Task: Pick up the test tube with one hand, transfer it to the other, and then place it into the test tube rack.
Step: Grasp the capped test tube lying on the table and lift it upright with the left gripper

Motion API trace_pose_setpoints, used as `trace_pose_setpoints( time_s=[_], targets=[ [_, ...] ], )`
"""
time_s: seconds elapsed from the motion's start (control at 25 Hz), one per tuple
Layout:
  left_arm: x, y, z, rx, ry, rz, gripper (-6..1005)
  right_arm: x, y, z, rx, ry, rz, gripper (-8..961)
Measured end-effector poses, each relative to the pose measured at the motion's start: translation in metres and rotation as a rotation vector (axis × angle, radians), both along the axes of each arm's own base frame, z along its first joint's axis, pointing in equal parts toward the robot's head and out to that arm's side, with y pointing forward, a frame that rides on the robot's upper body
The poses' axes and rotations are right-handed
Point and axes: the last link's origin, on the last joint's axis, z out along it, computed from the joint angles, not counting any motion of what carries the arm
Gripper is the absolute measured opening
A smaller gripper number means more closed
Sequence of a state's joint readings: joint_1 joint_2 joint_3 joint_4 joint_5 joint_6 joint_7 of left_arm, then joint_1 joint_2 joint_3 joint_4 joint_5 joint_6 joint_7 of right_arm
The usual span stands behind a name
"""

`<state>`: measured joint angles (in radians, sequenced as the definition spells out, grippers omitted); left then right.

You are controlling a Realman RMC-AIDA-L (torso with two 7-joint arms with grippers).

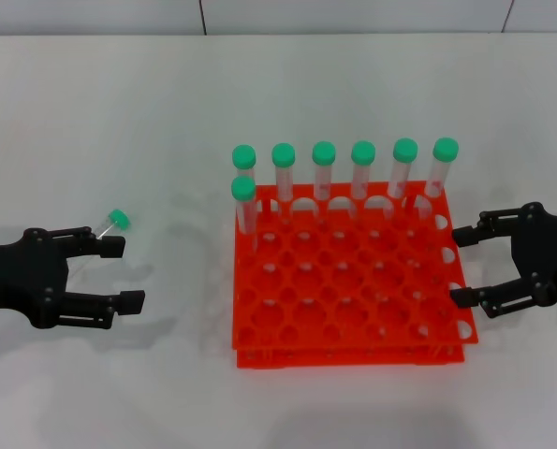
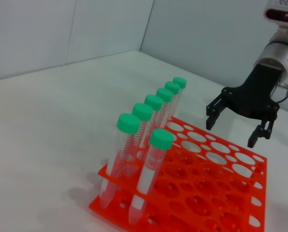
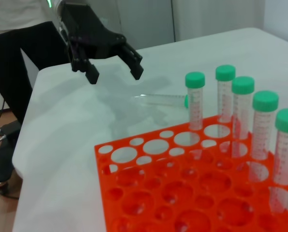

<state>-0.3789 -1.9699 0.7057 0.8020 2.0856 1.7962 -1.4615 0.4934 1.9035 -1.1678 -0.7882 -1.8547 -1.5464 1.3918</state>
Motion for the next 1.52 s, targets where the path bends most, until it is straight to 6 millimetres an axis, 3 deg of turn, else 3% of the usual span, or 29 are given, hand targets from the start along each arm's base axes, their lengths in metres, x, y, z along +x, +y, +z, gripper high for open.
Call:
trace_pose_setpoints(
  time_s=[0.6, 0.96, 1.24, 1.52],
  targets=[
    [0.004, 0.003, -0.001, -0.007, -0.008, 0.004, 871, -0.001, 0.001, -0.001, 0.015, 0.005, 0.010, 814],
    [0.022, 0.017, 0.001, -0.125, -0.048, 0.192, 858, -0.001, 0.002, 0.000, 0.015, 0.006, 0.012, 814],
    [0.033, 0.029, 0.026, -0.159, 0.017, 0.368, 849, 0.000, 0.004, 0.000, 0.031, -0.003, 0.022, 813],
    [0.044, 0.048, 0.052, -0.162, 0.257, 0.585, 839, -0.004, 0.003, -0.004, 0.036, 0.002, 0.037, 813]
  ],
)
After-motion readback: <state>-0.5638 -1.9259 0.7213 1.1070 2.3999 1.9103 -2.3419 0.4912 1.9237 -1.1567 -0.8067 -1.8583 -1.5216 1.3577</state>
